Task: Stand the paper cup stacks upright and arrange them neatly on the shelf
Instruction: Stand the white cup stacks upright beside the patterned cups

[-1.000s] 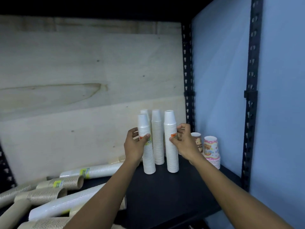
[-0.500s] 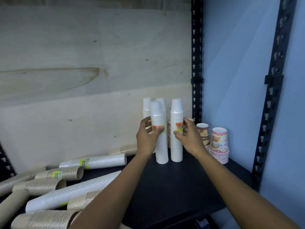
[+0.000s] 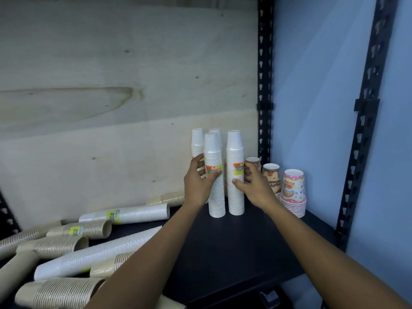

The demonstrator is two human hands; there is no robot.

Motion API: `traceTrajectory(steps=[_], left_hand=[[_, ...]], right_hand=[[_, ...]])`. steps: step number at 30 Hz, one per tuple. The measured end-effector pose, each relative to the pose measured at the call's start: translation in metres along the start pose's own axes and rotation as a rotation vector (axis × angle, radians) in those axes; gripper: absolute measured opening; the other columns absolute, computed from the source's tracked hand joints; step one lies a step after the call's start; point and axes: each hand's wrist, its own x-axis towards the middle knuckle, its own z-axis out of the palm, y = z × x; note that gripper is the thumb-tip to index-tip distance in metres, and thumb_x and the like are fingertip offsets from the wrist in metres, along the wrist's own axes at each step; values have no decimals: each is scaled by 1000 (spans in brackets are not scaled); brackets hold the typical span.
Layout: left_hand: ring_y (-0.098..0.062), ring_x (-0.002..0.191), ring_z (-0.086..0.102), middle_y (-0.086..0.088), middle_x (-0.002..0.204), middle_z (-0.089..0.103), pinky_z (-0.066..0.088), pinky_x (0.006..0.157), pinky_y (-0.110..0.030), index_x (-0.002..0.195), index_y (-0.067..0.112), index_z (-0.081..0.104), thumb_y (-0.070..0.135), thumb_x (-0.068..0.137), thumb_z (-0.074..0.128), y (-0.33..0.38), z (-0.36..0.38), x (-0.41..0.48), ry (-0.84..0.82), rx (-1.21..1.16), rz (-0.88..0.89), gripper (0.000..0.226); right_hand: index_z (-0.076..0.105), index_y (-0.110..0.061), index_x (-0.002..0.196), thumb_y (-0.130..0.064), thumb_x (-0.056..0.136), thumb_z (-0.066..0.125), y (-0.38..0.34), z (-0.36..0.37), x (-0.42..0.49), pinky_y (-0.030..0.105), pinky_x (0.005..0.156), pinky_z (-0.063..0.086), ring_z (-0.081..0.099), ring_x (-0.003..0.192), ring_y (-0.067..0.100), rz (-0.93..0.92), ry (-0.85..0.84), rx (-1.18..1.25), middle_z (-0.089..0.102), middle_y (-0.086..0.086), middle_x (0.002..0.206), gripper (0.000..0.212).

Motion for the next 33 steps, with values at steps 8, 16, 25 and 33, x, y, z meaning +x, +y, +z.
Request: traceTrajectory(steps=[8, 16, 25, 33], left_hand=[[-9, 115, 64, 8, 129, 63, 49, 91, -20, 146, 27, 46, 37, 77, 89, 4, -21, 5, -35, 17, -16, 82], [-15, 116, 62, 2, 132, 62, 50, 93, -28, 143, 24, 51, 40, 80, 85, 12, -79, 1, -66, 215, -38, 73], [-14, 102, 68, 6, 113, 68, 49, 79, -19, 126, 25, 64, 39, 80, 85, 15, -156, -33, -139, 389, -118, 53], [-8, 103, 65, 11, 114, 68, 53, 74, -23, 120, 29, 67, 39, 80, 85, 8, -228, -72, -188, 530, -209, 45]], right_hand=[[39, -20, 148, -24, 88, 78, -6, -10, -2, 21, 96, 48, 61, 114, 5, 39, -103, -32, 59, -7, 136, 72], [40, -24, 148, -36, 85, 81, -11, -10, -29, 32, 105, 43, 54, 128, 10, 41, -45, -76, 54, -10, 141, 76], [52, -22, 130, -41, 87, 76, -44, 14, -58, 30, 79, 50, 63, 96, 13, 34, -50, -145, 64, -1, 105, 53], [56, -26, 121, -42, 88, 73, -81, 78, -67, 30, 87, 54, 64, 96, 7, -49, -300, -158, 66, -7, 108, 40]])
